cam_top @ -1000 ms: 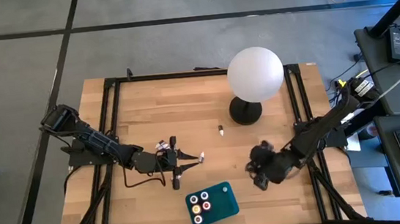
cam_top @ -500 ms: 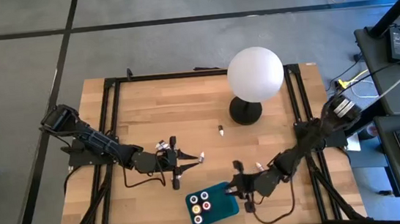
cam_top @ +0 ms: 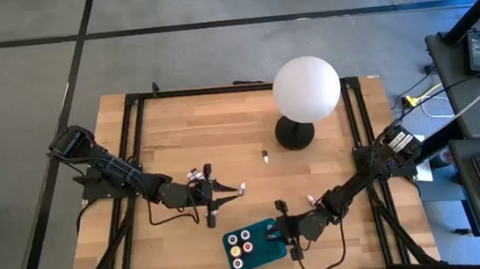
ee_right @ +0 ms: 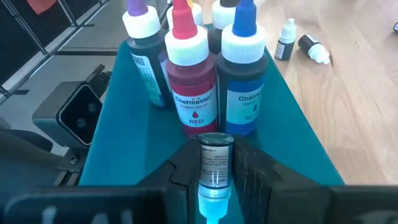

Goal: Pick & Place food coloring
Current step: Put the small blue food coloring bottle into the blue bin, then put the small orange food coloring bottle into the blue bin

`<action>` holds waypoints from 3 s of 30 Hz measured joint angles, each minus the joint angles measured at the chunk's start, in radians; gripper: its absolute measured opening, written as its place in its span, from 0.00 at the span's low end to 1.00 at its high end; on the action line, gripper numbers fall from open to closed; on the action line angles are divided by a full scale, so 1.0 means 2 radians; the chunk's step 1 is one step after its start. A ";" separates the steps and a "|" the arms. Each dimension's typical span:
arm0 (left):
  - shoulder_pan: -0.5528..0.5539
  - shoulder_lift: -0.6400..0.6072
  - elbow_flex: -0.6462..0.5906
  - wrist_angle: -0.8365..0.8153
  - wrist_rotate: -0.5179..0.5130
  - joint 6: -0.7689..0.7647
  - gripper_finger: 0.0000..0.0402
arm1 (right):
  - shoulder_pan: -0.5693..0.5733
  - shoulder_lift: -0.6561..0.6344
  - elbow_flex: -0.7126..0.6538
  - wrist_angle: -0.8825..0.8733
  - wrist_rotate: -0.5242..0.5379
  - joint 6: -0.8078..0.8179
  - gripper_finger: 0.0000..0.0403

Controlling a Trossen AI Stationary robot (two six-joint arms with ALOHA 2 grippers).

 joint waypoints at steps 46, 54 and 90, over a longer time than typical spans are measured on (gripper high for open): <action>0.001 0.000 0.000 -0.024 -0.003 -0.010 0.21 | 0.000 -0.165 -0.001 -0.624 -0.039 0.472 0.48; 0.001 0.000 0.000 -0.026 -0.003 -0.010 0.20 | 0.000 -0.115 0.000 -0.618 -0.058 0.446 0.48; 0.001 0.000 0.000 -0.026 -0.004 -0.009 0.21 | 0.000 -0.114 0.138 -0.378 0.008 0.060 0.20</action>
